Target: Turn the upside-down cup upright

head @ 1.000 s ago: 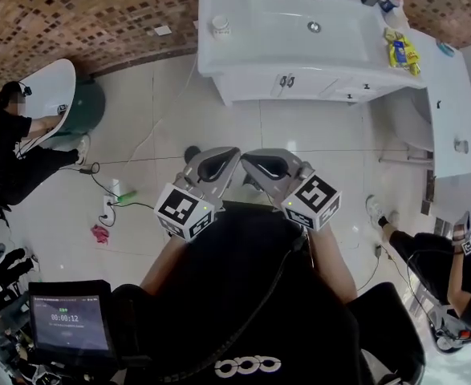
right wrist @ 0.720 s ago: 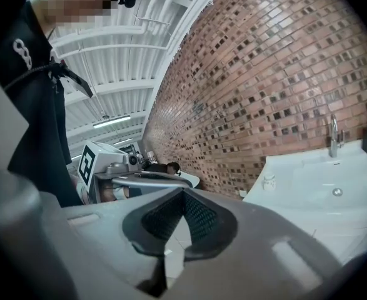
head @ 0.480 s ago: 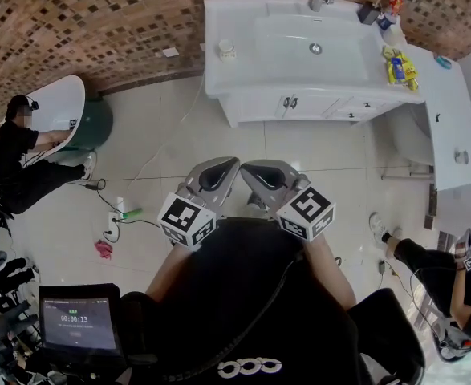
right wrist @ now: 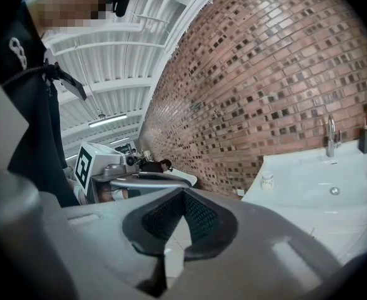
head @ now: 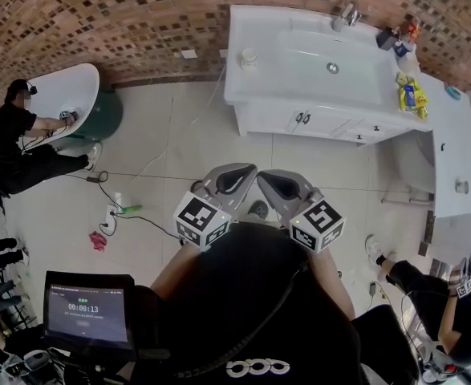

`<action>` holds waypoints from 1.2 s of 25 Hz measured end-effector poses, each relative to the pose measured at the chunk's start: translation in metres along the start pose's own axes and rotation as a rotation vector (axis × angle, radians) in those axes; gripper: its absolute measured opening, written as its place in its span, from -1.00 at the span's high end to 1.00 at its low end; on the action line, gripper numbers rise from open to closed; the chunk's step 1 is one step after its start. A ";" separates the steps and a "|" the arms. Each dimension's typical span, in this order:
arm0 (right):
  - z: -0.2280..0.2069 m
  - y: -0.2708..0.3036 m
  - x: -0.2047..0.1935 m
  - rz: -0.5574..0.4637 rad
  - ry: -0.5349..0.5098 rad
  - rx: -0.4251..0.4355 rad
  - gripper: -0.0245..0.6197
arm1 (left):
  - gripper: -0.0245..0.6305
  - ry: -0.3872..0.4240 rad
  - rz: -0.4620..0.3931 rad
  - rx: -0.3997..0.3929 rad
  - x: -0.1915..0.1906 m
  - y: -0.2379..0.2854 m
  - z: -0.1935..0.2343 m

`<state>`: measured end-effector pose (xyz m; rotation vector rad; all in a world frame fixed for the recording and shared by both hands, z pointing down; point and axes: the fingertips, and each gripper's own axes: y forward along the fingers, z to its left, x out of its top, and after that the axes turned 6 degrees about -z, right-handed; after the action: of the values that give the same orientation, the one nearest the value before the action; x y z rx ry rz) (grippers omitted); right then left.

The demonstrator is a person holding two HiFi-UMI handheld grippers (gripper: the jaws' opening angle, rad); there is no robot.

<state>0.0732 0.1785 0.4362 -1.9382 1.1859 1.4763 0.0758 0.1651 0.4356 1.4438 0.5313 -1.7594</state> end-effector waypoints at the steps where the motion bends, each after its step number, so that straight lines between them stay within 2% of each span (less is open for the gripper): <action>1: -0.001 -0.001 0.001 -0.002 0.001 -0.004 0.95 | 0.88 0.000 0.003 -0.004 0.000 0.001 -0.001; 30: 0.001 0.004 -0.007 -0.007 0.009 -0.020 0.95 | 0.88 -0.002 0.006 -0.017 -0.010 -0.011 -0.003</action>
<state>0.0694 0.1794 0.4427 -1.9619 1.1720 1.4828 0.0699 0.1771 0.4429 1.4300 0.5390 -1.7473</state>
